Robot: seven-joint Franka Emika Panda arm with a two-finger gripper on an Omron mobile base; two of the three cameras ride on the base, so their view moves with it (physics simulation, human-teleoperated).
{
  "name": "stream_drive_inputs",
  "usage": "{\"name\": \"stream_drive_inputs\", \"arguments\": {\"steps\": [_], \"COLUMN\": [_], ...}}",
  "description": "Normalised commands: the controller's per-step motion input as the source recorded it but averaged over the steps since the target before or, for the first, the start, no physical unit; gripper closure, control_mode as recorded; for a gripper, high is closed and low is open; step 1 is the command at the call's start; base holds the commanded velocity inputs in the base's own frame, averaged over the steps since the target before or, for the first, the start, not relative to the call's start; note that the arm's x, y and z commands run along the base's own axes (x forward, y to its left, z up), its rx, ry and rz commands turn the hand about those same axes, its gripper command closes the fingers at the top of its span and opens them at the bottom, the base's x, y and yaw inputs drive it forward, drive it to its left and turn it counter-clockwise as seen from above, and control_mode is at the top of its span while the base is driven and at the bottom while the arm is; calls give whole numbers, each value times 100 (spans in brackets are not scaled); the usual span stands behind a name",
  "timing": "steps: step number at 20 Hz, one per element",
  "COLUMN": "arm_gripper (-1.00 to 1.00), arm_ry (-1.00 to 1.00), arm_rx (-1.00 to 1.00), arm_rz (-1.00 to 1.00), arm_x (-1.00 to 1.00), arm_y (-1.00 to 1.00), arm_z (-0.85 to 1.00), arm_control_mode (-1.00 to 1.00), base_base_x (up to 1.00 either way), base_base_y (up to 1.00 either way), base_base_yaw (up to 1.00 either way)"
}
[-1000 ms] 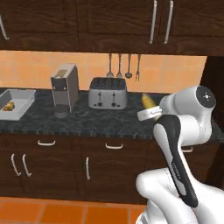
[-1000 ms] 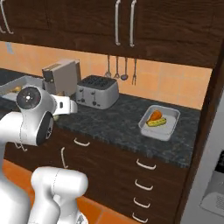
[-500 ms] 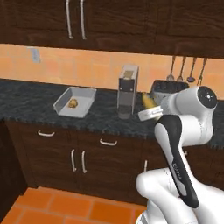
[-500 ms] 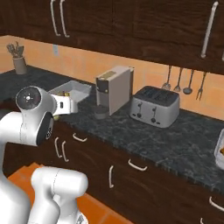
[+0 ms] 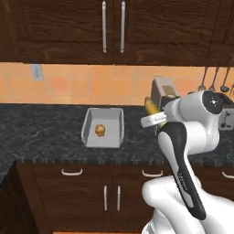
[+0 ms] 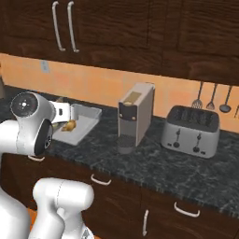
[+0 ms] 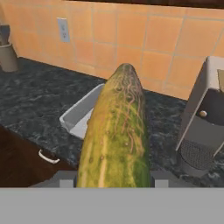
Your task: Place one cucumber and one chicken drumstick in each tupperware on the nearby counter, to pack two identical lunches.
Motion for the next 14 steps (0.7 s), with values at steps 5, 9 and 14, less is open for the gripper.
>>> {"name": "stream_drive_inputs", "arguments": {"steps": [5, 9, 14], "arm_gripper": [100, 100, 100], "arm_ry": [0, 0, 0], "arm_rx": [0, 0, 0], "arm_rz": [0, 0, 0], "arm_x": [0, 0, 0], "arm_y": [0, 0, 0], "arm_z": [0, 0, 0], "arm_control_mode": [100, 100, 100], "base_base_x": [67, 66, 63], "base_base_y": [77, 13, 47], "base_base_yaw": [-45, -29, -24]}}
